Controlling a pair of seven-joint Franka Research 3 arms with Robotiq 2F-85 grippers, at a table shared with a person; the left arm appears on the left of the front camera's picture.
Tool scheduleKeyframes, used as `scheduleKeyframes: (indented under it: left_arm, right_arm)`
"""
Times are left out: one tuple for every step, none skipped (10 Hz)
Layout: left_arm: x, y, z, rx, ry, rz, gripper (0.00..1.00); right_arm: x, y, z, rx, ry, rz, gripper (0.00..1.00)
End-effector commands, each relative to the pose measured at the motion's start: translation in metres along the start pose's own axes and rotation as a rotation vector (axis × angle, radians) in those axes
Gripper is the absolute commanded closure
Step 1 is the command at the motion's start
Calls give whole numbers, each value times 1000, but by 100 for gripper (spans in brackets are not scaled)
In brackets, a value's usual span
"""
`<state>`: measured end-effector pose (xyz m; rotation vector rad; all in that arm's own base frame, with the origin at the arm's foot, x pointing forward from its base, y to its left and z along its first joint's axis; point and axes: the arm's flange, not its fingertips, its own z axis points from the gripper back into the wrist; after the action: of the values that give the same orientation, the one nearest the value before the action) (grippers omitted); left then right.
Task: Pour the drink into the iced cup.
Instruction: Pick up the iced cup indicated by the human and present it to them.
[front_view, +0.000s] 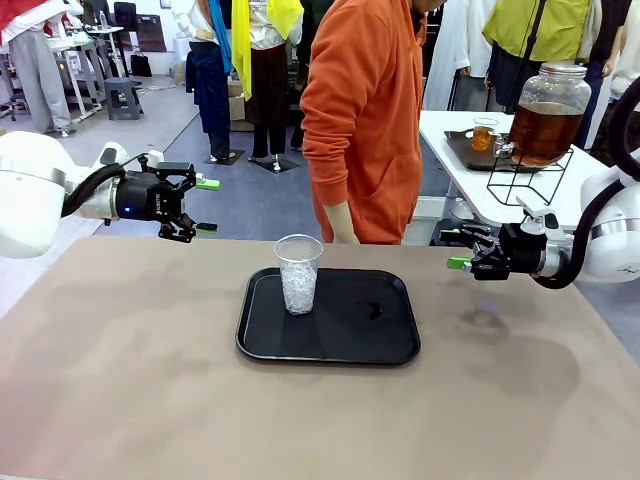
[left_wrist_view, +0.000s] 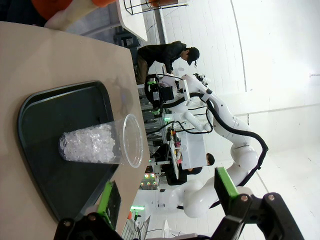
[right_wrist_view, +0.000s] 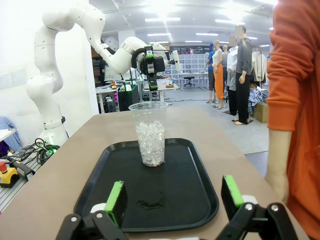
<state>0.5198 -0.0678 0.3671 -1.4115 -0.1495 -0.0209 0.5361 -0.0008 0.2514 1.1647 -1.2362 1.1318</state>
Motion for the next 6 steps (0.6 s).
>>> scheduleKeyframes:
  left_arm:
    - [-1, -2, 1, 0, -1, -5, 0]
    - [-1, -2, 1, 0, -1, -5, 0]
    - [-1, -2, 1, 0, -1, -5, 0]
    - [-1, -2, 1, 0, -1, -5, 0]
    - [-1, -2, 1, 0, -1, -5, 0]
    - [-1, -2, 1, 0, -1, -5, 0]
  right_arm:
    - [2, -1, -2, -2, -4, 4, 0]
    - [2, -1, -2, -2, -4, 4, 0]
    - [2, -1, -2, -2, -4, 4, 0]
    - [2, -1, -2, -2, -4, 4, 0]
    - [2, -1, -2, -2, -4, 4, 0]
    - [2, -1, -2, -2, -4, 4, 0]
